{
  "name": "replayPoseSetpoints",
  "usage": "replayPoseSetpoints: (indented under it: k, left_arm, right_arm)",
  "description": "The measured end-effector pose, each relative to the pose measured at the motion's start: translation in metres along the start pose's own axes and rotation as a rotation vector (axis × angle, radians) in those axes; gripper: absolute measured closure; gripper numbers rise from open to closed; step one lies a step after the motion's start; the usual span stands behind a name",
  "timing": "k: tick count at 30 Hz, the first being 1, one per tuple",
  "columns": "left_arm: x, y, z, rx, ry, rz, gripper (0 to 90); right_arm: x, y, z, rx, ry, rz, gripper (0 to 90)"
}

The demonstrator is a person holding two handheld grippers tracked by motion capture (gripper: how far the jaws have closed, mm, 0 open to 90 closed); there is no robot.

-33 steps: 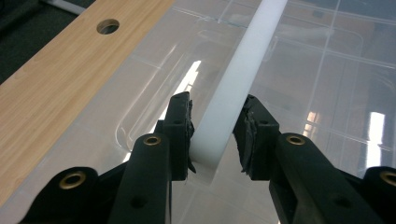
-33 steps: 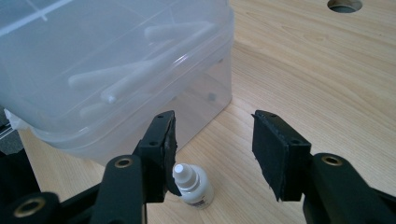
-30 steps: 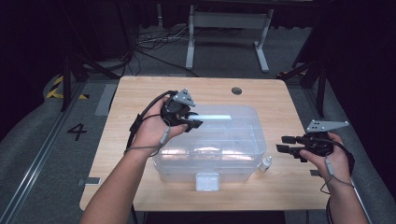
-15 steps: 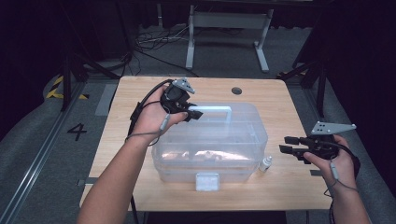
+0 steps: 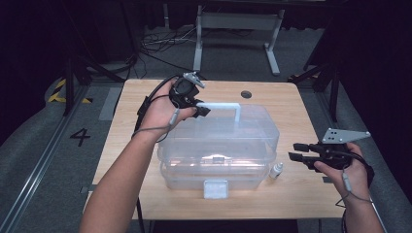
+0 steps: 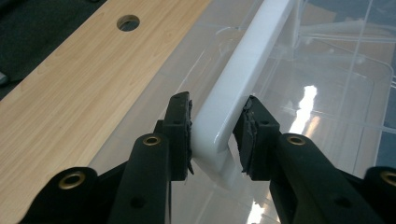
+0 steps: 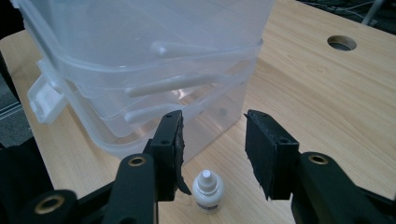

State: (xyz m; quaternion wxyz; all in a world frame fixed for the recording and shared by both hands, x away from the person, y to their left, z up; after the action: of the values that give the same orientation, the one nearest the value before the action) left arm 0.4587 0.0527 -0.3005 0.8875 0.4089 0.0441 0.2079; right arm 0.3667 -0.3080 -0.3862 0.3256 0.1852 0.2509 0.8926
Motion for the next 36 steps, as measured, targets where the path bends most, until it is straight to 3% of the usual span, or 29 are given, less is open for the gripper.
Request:
replayPoseSetpoints:
  k: [9,12,18,22,24,28,36]
  left_arm:
    - [0.011,-0.001,0.008,0.043,0.007,0.009,68.0]
    - [0.016,-0.007,0.008,0.068,0.019,0.031,68.2]
    - [0.02,-0.008,0.009,0.073,0.037,0.011,67.9]
    - [0.021,-0.008,0.01,0.074,0.036,0.01,68.0]
    - [0.021,-0.008,0.01,0.074,0.036,0.009,68.0]
    - [0.02,-0.007,0.009,0.07,0.033,0.004,68.1]
    - [0.021,-0.006,0.009,0.067,0.035,0.0,68.2]
  right_arm:
    - [0.014,0.003,0.005,-0.011,0.045,0.015,58.6]
    - [0.015,0.003,0.006,-0.016,0.054,0.017,59.2]
    - [0.02,0.006,0.006,-0.02,0.052,0.019,66.1]
    - [0.026,0.006,0.005,-0.018,0.057,0.053,73.5]
    - [0.03,0.0,0.003,-0.011,0.071,0.097,79.4]
    - [0.038,-0.009,0.002,-0.04,0.088,0.138,90.0]
    - [0.048,-0.029,0.005,-0.094,0.073,0.19,90.0]
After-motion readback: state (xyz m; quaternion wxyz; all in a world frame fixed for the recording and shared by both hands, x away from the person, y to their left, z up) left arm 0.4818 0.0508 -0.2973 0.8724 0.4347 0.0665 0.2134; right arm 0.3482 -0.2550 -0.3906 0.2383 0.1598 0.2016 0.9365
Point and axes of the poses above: each handheld gripper's, and its own axes: y roughly backward along the jaws, z roughly out of its top, x roughly to its left, the point moved 5 cm from there along -y, roughly forward along the jaws, and after that the axes turned 8 degrees about -y, right-handed, at the moved point
